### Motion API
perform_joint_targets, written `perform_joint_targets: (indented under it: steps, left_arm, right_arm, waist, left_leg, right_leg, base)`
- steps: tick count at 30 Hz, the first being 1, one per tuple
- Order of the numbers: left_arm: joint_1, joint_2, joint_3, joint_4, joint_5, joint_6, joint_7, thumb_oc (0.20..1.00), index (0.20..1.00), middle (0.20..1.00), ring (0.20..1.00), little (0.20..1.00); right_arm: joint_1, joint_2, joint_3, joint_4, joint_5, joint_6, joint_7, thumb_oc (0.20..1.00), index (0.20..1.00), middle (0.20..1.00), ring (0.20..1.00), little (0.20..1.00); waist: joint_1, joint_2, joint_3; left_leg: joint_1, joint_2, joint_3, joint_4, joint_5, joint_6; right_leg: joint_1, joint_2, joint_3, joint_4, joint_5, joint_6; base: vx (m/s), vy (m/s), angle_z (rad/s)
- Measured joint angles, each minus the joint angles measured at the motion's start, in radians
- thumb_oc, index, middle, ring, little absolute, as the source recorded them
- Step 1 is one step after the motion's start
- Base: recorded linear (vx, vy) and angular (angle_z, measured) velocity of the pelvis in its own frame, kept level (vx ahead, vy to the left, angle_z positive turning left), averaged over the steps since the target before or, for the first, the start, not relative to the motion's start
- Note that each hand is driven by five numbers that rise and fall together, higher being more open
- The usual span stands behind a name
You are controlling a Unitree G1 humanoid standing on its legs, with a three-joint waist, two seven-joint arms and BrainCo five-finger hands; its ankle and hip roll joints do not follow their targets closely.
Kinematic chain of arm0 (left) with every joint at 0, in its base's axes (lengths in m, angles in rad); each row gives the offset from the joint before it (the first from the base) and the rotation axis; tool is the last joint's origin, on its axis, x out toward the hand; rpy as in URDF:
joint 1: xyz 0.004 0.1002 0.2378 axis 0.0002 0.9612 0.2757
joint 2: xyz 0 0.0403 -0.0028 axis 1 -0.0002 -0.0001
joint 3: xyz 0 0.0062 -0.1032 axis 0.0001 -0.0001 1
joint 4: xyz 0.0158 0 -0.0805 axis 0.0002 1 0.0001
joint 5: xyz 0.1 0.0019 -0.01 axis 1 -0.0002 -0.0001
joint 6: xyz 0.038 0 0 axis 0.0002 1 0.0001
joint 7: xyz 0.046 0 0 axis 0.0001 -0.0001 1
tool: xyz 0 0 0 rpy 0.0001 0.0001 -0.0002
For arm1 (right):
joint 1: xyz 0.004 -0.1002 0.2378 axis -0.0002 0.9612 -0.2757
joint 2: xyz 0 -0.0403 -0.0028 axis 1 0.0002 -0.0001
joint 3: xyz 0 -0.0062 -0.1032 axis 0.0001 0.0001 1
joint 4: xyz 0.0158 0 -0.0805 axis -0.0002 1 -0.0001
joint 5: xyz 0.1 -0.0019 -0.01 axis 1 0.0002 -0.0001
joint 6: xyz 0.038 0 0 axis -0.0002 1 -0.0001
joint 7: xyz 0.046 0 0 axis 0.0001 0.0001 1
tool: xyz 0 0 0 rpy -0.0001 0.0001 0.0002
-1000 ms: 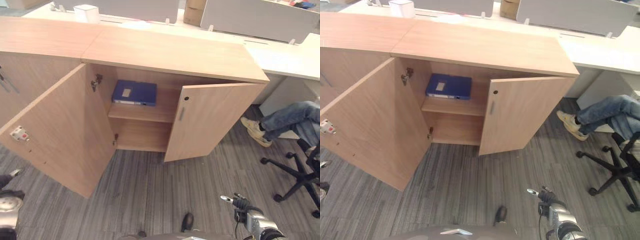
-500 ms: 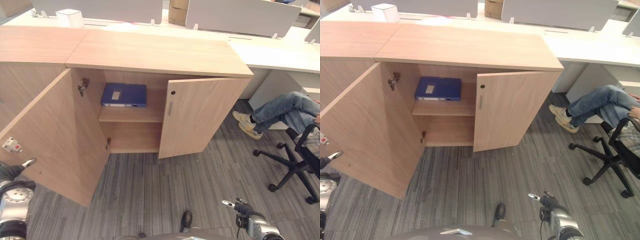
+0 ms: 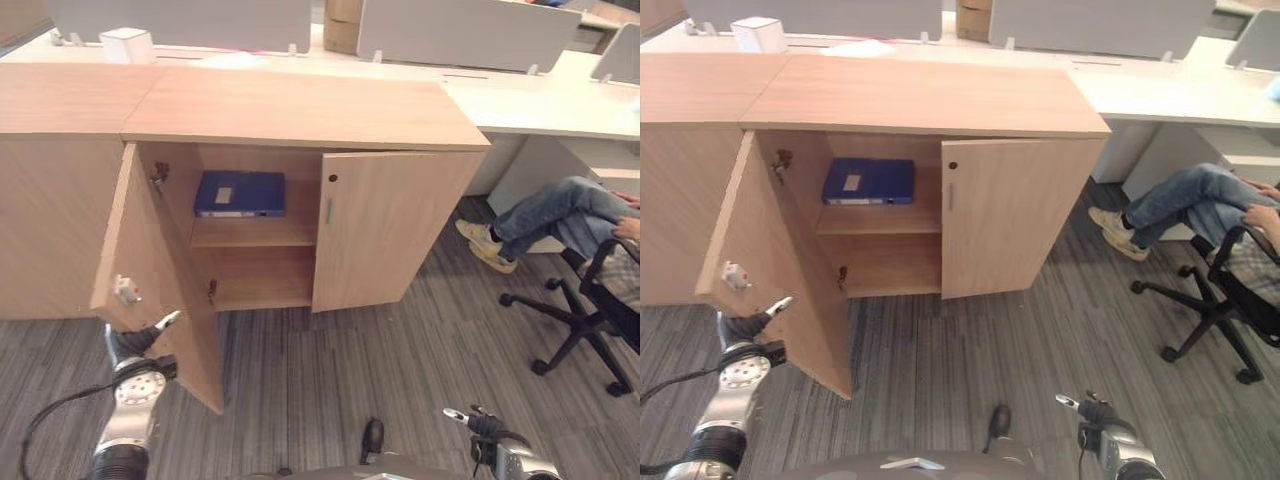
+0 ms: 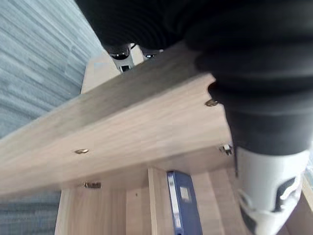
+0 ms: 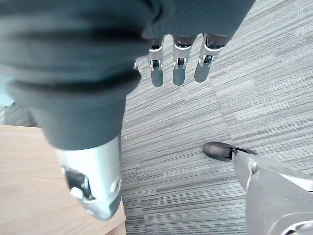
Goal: Put the empty folder in the office cabinet
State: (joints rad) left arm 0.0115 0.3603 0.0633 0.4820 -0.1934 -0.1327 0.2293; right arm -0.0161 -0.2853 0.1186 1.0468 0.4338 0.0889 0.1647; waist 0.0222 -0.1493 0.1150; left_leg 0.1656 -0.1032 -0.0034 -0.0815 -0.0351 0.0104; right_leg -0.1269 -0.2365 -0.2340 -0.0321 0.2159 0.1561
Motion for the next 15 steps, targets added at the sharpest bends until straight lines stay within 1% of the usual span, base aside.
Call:
perform_joint_targets:
  steps: [5, 11, 15]
  left_arm:
    - [-0.007, -0.031, -0.052, -0.021, -0.052, -0.005, -0.034, 1.000, 1.000, 1.000, 1.000, 1.000]
    - [-0.014, -0.031, -0.066, -0.021, -0.102, -0.005, -0.059, 1.000, 1.000, 1.000, 1.000, 1.000]
    - [-0.015, -0.031, -0.067, -0.021, -0.106, -0.005, -0.061, 1.000, 1.000, 1.000, 1.000, 1.000]
  right_arm:
    - [-0.009, 0.006, 0.000, 0.013, -0.023, 0.001, -0.001, 1.000, 1.000, 1.000, 1.000, 1.000]
    - [-0.010, 0.009, 0.000, 0.014, -0.033, 0.001, -0.004, 1.000, 1.000, 1.000, 1.000, 1.000]
    - [-0.010, 0.009, 0.000, -0.002, -0.062, -0.001, -0.026, 1.000, 1.000, 1.000, 1.000, 1.000]
  waist:
    - [-0.025, 0.018, 0.009]
    - [-0.048, 0.021, 0.009]
    - [-0.063, 0.023, 0.008]
  left_leg:
    - [0.004, 0.005, 0.011, 0.000, 0.001, -0.001]
    - [0.011, 0.007, 0.022, -0.002, -0.001, 0.002]
    - [0.013, 0.008, 0.023, -0.001, -0.001, 0.002]
  right_leg:
    - [0.001, 0.009, 0.006, -0.001, 0.000, 0.000]
    - [0.000, 0.013, 0.010, 0.000, 0.000, 0.000]
    - [0.002, 0.015, 0.013, 0.000, 0.001, 0.000]
  base:
    - [0.01, 0.009, -0.06]
    - [0.02, 0.005, -0.07]
    - [0.01, 0.003, -0.02]
